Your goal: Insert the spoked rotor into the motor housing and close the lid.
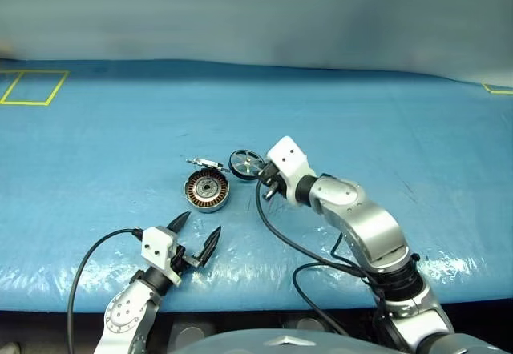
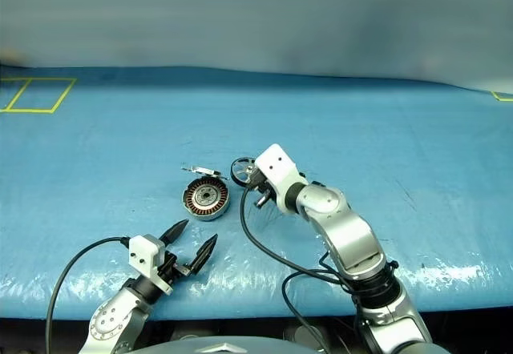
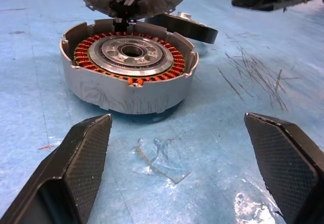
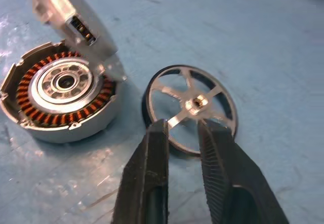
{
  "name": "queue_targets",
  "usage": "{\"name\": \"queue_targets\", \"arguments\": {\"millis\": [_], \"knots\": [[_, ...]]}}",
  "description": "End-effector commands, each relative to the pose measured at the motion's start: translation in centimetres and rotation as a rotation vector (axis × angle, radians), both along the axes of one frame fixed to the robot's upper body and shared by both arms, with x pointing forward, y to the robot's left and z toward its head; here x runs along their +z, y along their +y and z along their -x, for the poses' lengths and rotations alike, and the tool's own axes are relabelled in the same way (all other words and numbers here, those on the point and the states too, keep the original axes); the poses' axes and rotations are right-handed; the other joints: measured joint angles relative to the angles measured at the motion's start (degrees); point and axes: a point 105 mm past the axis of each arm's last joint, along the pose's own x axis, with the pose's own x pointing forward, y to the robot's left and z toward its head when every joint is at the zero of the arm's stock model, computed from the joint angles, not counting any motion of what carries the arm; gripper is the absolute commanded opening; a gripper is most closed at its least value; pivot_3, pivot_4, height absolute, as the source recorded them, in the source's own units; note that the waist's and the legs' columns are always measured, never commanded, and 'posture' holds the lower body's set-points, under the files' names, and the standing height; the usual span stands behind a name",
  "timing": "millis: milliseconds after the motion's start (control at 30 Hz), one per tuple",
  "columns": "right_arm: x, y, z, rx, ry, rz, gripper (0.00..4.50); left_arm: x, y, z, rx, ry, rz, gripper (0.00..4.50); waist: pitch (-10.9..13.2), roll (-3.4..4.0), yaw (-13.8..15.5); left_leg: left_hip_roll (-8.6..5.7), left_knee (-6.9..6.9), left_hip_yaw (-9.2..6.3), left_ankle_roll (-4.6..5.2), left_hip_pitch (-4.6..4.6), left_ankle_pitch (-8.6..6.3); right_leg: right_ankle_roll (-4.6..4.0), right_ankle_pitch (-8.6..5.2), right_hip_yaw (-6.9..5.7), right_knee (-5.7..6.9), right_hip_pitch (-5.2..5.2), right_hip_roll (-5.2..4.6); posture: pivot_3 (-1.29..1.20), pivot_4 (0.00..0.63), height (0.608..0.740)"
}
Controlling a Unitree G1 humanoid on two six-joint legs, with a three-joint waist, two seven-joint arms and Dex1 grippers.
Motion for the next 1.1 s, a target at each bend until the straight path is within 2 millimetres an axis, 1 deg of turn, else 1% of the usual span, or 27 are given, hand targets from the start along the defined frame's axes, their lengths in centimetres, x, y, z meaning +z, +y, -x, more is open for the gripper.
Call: {"name": "queue_targets", "arguments": {"millis": [33,67,200,400,600,867,1100], "knots": [[1.0,-0.1,-1.2,-0.016,-0.033,-0.014,2.21,1.0,-0.4,-0.2,-0.019,-0.041,0.007,4.50,0.00,0.00,0.06,0.00,-0.01,-0.01,0.00,0.00,0.00,0.00,0.00,-0.01,0.00,0.01,0.00,0.00,0.150,0.740],[1.1,-0.1,-1.5,-0.014,-0.032,-0.014,2.51,1.0,-0.4,-0.3,-0.020,-0.042,0.007,4.50,0.01,0.01,0.08,-0.01,-0.01,-0.01,0.00,0.00,0.00,0.01,0.01,-0.01,0.00,0.01,0.00,0.00,0.150,0.740],[1.3,0.4,-2.7,0.042,0.007,-0.026,2.51,1.0,-0.3,-0.5,-0.020,-0.046,0.002,4.50,0.05,0.06,-0.07,-0.02,0.02,0.00,0.00,-0.01,0.00,0.02,0.02,0.01,0.00,0.01,-0.01,0.00,0.150,0.740],[0.8,1.0,-4.4,0.113,0.067,-0.007,2.51,1.0,0.1,-0.6,-0.001,-0.051,-0.003,4.50,0.07,0.09,-0.25,-0.02,0.03,0.00,0.01,0.01,0.00,0.08,0.05,0.00,0.00,0.05,0.00,0.00,0.150,0.740],[-0.1,1.9,-4.7,0.186,0.120,0.033,2.51,0.6,0.7,0.1,0.026,-0.044,0.003,4.50,0.12,0.17,-0.36,-0.02,-0.04,-0.01,0.02,-0.01,-0.01,0.23,0.14,0.00,0.00,0.01,0.00,0.00,0.150,0.740],[-2.5,2.1,-4.9,0.215,0.176,0.121,2.51,0.2,0.8,0.5,0.053,-0.039,0.014,4.50,0.16,0.21,-0.41,-0.02,0.00,0.00,0.02,0.00,-0.01,0.17,0.11,0.00,0.00,0.01,0.00,0.00,0.150,0.740],[-2.8,2.2,-5.9,0.185,0.164,0.148,2.51,0.3,0.3,0.5,0.052,-0.043,0.025,4.50,0.16,0.22,-0.49,-0.02,0.01,0.00,0.02,0.00,-0.01,0.19,0.12,0.00,0.01,0.02,0.01,0.00,0.150,0.740]]}}
